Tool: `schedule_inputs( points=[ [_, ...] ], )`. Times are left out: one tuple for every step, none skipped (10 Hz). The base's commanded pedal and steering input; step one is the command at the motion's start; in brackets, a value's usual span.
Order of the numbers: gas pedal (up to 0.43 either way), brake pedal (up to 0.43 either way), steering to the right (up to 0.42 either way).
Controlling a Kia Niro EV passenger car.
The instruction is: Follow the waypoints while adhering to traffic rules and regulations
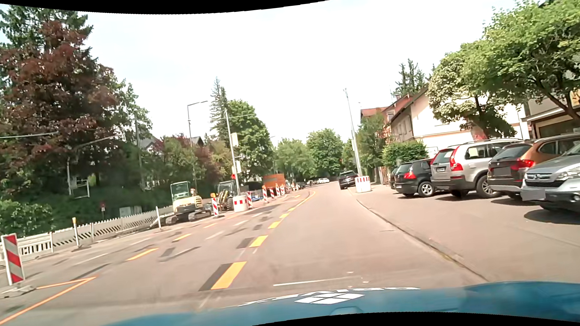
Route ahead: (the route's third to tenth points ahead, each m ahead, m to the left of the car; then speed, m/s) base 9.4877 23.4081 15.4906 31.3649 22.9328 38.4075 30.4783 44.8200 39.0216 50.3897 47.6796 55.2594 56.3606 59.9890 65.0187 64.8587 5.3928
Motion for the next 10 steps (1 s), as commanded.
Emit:
schedule_inputs(
  points=[
    [0.000, 0.000, -0.106],
    [0.039, 0.000, -0.128],
    [0.047, 0.000, -0.159],
    [0.059, 0.000, -0.200],
    [0.079, 0.000, -0.235],
    [0.079, 0.000, -0.260],
    [0.079, 0.000, -0.291],
    [0.079, 0.000, -0.324],
    [0.079, 0.000, -0.354],
    [0.087, 0.000, -0.393]
  ],
)
